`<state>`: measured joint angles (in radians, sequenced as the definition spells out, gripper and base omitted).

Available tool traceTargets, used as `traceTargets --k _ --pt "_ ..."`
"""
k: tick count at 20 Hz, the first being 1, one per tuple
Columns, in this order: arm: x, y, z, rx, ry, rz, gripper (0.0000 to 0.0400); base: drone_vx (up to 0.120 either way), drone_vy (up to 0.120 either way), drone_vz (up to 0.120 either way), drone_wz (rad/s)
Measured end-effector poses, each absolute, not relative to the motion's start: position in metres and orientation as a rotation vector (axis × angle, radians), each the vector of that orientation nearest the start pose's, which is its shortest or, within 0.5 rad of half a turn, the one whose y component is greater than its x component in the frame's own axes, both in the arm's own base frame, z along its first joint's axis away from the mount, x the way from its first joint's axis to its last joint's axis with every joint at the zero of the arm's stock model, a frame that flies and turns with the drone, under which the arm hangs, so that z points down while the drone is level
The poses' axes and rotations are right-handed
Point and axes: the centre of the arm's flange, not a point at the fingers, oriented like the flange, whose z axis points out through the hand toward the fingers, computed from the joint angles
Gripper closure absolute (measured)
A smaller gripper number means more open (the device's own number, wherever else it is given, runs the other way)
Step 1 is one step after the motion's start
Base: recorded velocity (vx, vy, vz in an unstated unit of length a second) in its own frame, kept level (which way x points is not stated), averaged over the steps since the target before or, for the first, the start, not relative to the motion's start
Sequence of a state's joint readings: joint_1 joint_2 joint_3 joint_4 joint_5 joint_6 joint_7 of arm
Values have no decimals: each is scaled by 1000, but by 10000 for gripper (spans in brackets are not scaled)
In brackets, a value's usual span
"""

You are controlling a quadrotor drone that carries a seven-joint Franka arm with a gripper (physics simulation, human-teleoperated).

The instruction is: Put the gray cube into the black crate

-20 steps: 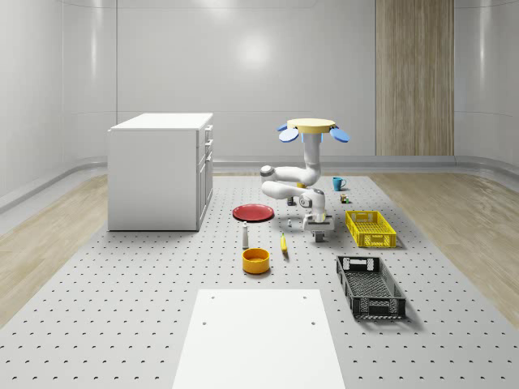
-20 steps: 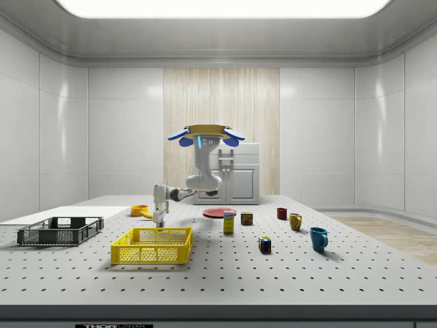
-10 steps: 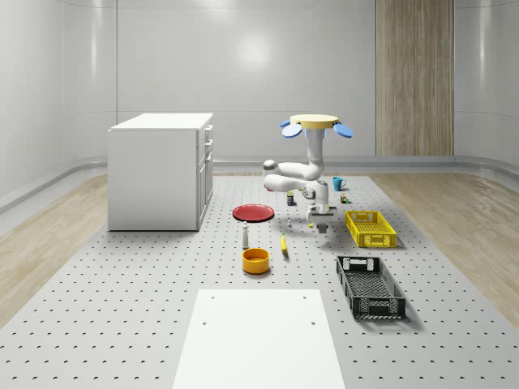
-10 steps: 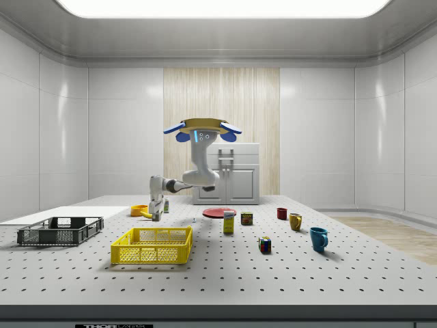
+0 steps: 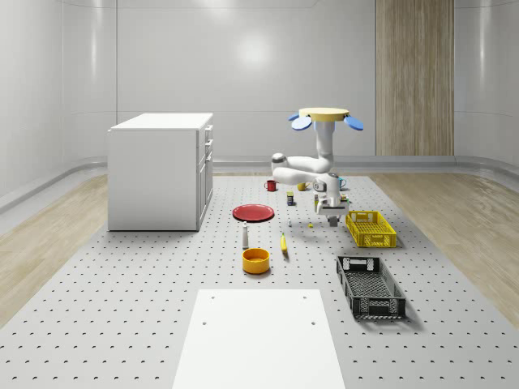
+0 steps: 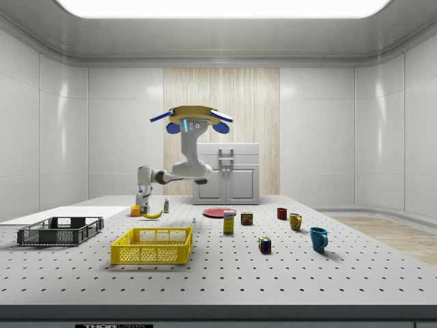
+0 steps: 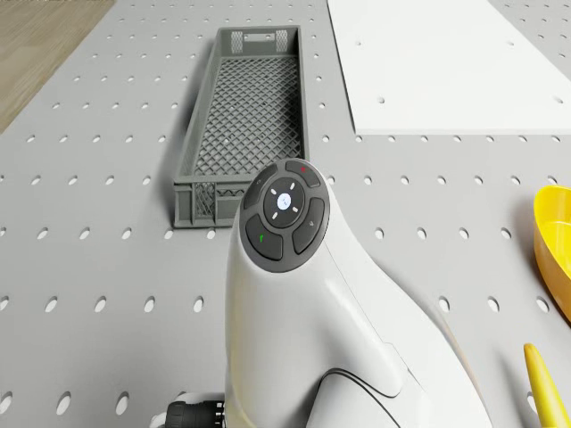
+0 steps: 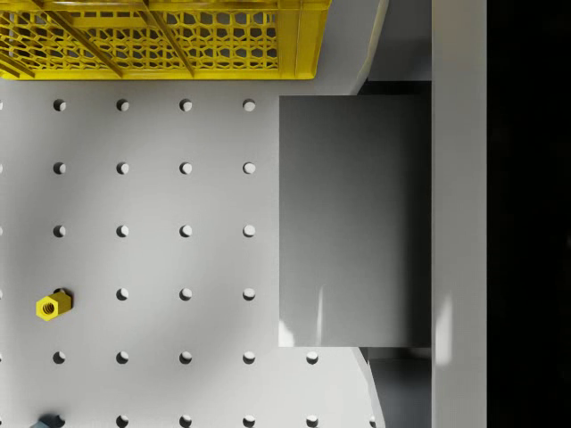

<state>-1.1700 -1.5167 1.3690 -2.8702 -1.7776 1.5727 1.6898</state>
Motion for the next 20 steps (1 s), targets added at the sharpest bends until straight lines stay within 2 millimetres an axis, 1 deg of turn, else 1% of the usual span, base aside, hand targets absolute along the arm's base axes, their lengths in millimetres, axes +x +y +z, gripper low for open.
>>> traceTargets --k 3,5,9,14,18,20 --pt "307 0 491 1 -2 786 150 120 120 120 0" --pt "307 0 491 1 -2 786 150 120 80 0 0" --pt "307 0 491 1 -2 786 150 120 0 0 0" --pt "307 0 491 1 -2 786 150 120 120 0 0" --pt "307 0 491 1 -2 786 150 120 10 0 0" --pt "307 0 491 1 -2 786 150 120 120 0 0"
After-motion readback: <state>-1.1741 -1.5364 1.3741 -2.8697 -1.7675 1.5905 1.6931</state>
